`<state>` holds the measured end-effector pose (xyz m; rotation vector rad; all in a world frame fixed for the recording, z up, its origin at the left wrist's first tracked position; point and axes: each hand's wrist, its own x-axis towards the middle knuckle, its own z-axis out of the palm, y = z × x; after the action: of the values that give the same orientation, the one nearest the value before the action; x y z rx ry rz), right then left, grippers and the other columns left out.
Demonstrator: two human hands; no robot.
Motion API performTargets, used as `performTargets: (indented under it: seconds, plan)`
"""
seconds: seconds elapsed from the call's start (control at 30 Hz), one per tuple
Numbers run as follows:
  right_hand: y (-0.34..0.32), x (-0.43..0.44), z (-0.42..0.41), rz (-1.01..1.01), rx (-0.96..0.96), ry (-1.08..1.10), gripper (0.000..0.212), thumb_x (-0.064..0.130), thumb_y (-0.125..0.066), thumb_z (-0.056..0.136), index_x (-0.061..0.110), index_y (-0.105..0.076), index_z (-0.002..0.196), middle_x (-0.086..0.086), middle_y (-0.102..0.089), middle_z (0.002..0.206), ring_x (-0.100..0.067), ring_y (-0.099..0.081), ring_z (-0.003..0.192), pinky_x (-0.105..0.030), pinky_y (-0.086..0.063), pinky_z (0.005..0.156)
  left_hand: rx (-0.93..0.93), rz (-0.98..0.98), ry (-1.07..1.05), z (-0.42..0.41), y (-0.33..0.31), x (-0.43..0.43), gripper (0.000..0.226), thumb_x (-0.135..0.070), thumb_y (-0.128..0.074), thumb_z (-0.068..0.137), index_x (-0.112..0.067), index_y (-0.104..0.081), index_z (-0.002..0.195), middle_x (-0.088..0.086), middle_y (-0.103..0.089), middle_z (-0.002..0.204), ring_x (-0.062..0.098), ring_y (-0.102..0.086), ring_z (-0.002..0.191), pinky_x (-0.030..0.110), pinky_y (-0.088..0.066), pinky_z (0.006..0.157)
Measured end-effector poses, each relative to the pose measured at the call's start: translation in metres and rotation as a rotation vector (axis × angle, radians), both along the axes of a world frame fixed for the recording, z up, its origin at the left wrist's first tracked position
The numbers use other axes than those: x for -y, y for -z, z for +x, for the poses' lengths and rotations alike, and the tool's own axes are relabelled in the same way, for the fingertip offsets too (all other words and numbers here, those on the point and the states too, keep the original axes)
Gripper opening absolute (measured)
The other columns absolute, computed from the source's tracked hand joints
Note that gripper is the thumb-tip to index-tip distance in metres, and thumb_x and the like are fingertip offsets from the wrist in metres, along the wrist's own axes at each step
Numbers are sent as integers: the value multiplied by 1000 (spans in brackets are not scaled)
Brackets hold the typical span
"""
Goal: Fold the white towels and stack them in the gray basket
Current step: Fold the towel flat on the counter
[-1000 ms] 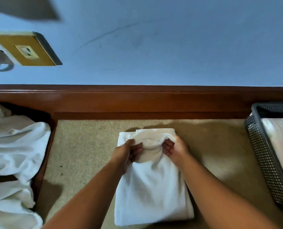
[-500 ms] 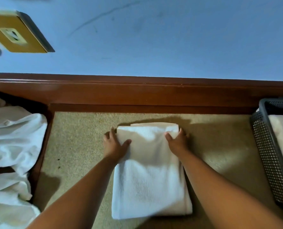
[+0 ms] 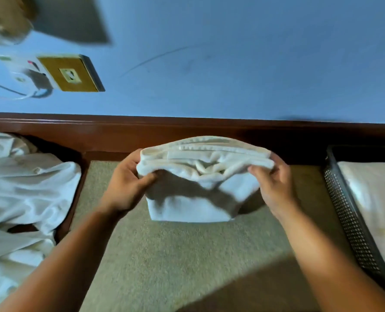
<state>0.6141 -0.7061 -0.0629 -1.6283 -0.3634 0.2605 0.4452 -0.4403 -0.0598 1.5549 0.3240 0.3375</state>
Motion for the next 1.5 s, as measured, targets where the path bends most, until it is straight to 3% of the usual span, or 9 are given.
performTargets:
  seconds: [0.2,0.37,0.53,0.73,1.03,1.2,1.3,1.4,1.5]
  plan:
    - [28,61,-55,-324,550,-192,26,21,-71,75,14,-63,98,-5,-60,96,-28,-58,86,-38,-48,71,80,777,99,-76,14,15,26,-29,-75,82,-16,-66,102,-2,-63,108,23,-60,101,34,-48,83]
    - [148,100,-124,-870,397,-506,37,18,-66,69,32,-56,102,10,-46,112,-22,-60,95,-34,-50,78,-620,968,307,-159,148,55,37,-24,-62,80,-42,-54,111,-9,-40,135,24,-47,120,43,-45,96]
    - [183,104,-167,-772,-14,-254,30,8,-59,76,24,-61,102,5,-55,102,-20,-61,95,-24,-47,89,-798,543,92,-193,172,85,33,-16,-58,87,-44,-46,99,-12,-52,117,4,-61,97,36,-55,82]
    - [164,70,-155,-700,-469,27,26,14,-69,93,10,-51,111,-1,-58,86,-13,-57,74,-6,-41,56,-890,119,-262,-162,161,87,27,-39,-64,96,-19,-55,112,-2,-65,105,15,-65,89,31,-50,68]
    - [157,65,-131,-905,-625,-245,34,21,-69,90,10,-65,122,1,-67,99,0,-59,74,-9,-42,53,-1009,25,-3,-151,154,64,13,-28,-71,92,-18,-68,101,7,-72,92,20,-62,73,28,-47,57]
    - [168,62,-141,-982,-482,-107,58,31,-84,74,13,-53,120,-3,-66,112,-17,-62,92,-27,-47,75,-1056,191,-95,-152,159,71,30,-29,-81,82,-19,-57,96,-3,-66,91,14,-61,79,29,-45,63]
    - [177,50,-144,-758,-611,33,79,35,-88,71,8,-46,132,-8,-64,120,-23,-64,104,-33,-52,86,-986,-72,-217,-140,161,73,48,-44,-85,76,-18,-61,108,1,-72,103,19,-69,92,38,-57,76]
    - [179,42,-134,-689,-710,-12,55,25,-83,78,6,-59,124,-9,-71,113,-22,-68,97,-34,-55,86,-946,-290,-171,-128,160,65,75,-60,-86,54,-11,-70,108,5,-78,99,25,-74,93,42,-60,82]
    - [164,38,-123,-602,-781,-77,32,16,-76,82,8,-71,112,-6,-75,97,-19,-71,85,-28,-54,72,-892,-532,-87,-114,141,64,73,-37,-90,59,-2,-68,119,16,-76,107,35,-73,100,47,-58,89]
